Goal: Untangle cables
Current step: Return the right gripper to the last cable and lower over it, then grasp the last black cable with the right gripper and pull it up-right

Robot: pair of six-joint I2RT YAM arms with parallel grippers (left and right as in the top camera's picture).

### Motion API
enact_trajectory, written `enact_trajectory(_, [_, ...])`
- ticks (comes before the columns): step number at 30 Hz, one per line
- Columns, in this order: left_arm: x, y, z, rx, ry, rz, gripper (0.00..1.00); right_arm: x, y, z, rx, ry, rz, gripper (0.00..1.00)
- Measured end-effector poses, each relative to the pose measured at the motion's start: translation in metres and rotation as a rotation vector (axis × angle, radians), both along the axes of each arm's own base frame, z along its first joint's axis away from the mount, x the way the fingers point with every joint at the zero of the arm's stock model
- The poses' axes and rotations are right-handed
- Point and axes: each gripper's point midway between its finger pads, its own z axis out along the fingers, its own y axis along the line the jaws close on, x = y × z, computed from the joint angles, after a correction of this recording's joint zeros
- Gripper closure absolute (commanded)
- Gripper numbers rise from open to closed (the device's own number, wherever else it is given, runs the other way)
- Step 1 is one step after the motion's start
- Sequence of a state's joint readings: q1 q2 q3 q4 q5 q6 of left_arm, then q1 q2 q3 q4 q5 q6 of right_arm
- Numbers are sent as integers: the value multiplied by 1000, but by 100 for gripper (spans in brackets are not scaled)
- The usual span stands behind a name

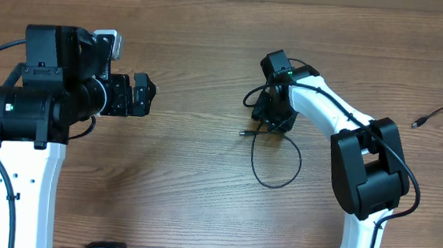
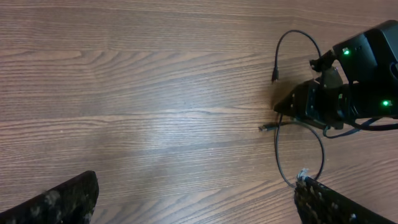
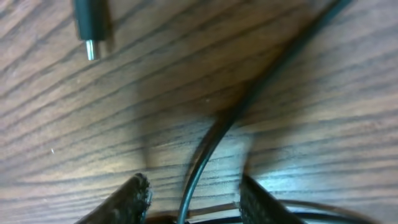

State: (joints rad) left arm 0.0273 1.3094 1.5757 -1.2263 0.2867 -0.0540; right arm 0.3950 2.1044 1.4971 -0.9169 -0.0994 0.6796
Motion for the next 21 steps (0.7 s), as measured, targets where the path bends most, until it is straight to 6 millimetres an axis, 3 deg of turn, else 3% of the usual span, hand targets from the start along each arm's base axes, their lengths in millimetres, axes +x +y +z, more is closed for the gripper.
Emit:
enact_trajectory(2, [0, 0, 0, 0, 0, 0, 0, 0, 0, 0, 0, 1, -3, 76])
enact_trajectory(7, [0, 0, 0, 0, 0, 0, 0, 0, 0, 0, -1, 0, -4, 84])
enact_trajectory(10, [0, 0, 0, 0, 0, 0, 0, 0, 0, 0, -2, -1, -6, 96])
enact_trajectory(19, [0, 0, 0, 0, 0, 0, 0, -1, -1, 0, -4, 4, -1, 96])
enact_trajectory(21, [0, 0, 0, 0, 0, 0, 0, -3, -2, 0, -7, 12, -1, 87])
